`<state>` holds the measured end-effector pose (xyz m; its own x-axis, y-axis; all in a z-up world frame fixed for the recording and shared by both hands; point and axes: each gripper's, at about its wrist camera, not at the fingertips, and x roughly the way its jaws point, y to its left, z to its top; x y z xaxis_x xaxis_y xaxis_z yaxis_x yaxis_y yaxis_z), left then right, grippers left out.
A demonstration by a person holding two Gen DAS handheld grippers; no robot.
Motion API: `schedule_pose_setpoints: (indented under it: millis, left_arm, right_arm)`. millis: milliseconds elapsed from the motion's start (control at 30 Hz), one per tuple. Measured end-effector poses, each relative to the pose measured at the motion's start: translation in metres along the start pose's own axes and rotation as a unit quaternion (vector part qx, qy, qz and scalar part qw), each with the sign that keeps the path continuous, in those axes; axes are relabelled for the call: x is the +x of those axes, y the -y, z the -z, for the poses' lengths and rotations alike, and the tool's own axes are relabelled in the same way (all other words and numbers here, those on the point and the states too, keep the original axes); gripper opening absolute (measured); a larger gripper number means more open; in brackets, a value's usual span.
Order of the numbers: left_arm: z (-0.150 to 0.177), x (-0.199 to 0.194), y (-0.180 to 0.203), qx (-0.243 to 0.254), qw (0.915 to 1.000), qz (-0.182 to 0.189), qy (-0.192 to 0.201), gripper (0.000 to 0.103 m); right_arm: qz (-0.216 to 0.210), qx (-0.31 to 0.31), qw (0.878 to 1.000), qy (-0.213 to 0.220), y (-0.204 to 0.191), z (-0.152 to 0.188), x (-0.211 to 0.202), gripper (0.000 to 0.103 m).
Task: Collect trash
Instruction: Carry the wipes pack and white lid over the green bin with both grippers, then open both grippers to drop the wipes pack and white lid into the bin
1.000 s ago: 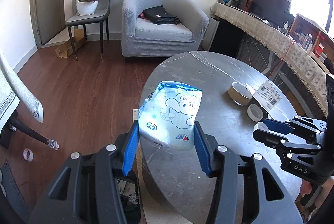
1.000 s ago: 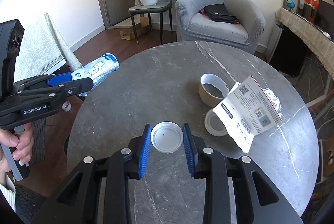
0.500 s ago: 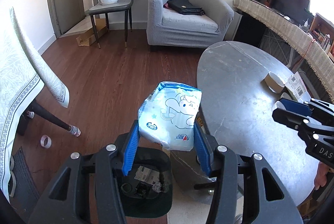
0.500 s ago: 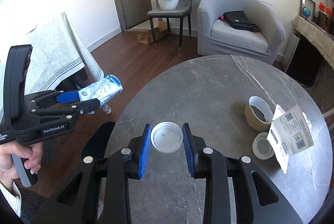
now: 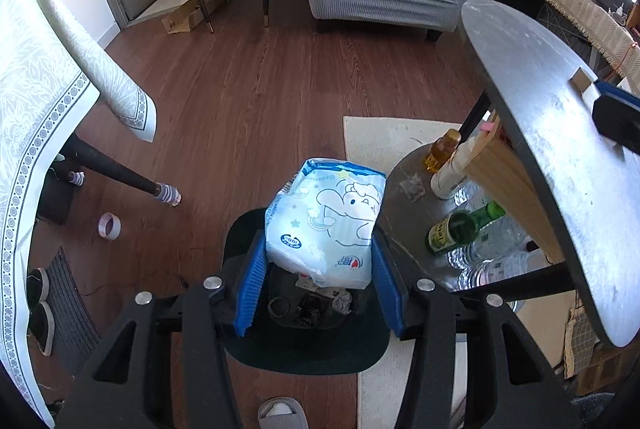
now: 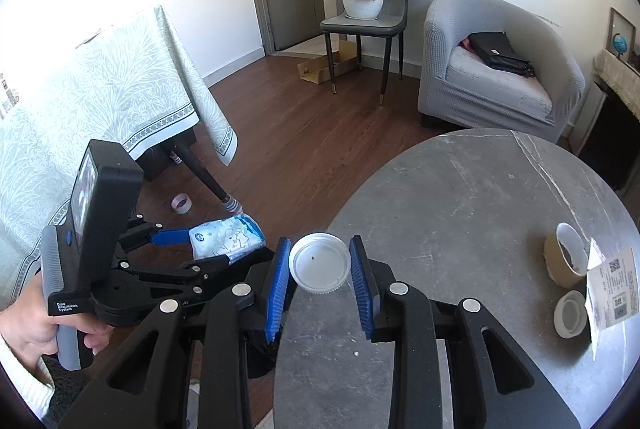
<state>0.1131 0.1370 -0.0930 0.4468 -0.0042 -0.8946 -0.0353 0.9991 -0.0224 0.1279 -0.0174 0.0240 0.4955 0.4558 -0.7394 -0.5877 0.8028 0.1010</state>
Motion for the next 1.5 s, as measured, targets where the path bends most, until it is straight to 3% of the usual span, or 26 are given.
schedule_pose_setpoints:
  millis: [433,500,667,1133,1500]
  left_arm:
    - [0.037,0.063,-0.055,-0.022,0.9940,-0.007,-0.107,0.053]
    - [0.041,0.066,-0.063,-0.031,0.9934,-0.007,-0.110,0.058]
    - [0.045,0.063,-0.083,-0.057,0.9929,0.006,-0.104,0.060]
    - [0.035,0.023,-0.093,-0.040,0.9978,0.014,-0.050,0.059]
    - [0.016,-0.025,-0.099,-0.059,0.9978,0.019,0.023,0.044]
  right_arm:
    - [-0.027,-0.032,0.999,-0.030,-0.049,-0.015,0.048,0.030]
    - [-0.029,-0.034,0.998,-0.035,-0.053,-0.016,0.055,0.030]
    - [-0.032,-0.042,0.997,-0.051,-0.069,-0.013,0.073,0.030]
    - [-0.043,-0.063,0.991,-0.111,-0.101,0.002,0.129,0.030]
    - [-0.045,-0.071,0.982,-0.168,-0.111,0.023,0.164,0.030]
